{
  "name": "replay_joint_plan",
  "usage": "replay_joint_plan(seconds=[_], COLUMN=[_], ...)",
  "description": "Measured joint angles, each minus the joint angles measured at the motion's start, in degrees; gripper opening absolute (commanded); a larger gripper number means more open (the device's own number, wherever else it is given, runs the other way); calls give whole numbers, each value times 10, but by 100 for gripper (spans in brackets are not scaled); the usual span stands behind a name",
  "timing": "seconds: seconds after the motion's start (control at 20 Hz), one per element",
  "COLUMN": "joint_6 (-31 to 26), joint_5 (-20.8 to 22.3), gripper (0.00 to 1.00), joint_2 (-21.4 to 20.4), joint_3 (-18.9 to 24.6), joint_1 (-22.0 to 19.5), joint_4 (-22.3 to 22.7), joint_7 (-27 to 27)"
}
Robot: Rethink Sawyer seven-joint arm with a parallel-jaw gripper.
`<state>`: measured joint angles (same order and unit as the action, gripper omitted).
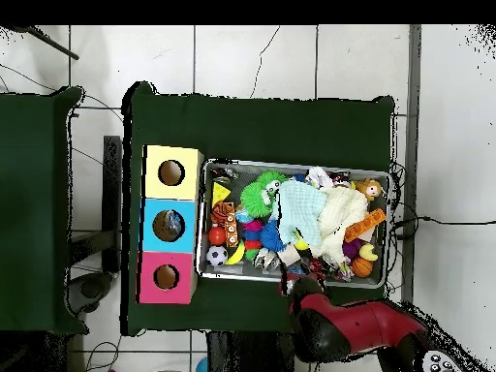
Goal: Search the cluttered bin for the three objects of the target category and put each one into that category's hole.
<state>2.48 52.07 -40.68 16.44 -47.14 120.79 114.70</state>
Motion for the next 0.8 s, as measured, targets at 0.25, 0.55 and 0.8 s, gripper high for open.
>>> replay_joint_plan(seconds=[0.25, 0.55, 0.8], joint_6=[-18, -31, -32], joint_5=[-9, -9, -9], gripper=[100, 100, 100], joint_2=[0, 0, 2], joint_3=[-11, -19, -24], joint_1=[11, 17, 13], joint_4=[2, 2, 2], joint_7=[0, 0, 0])
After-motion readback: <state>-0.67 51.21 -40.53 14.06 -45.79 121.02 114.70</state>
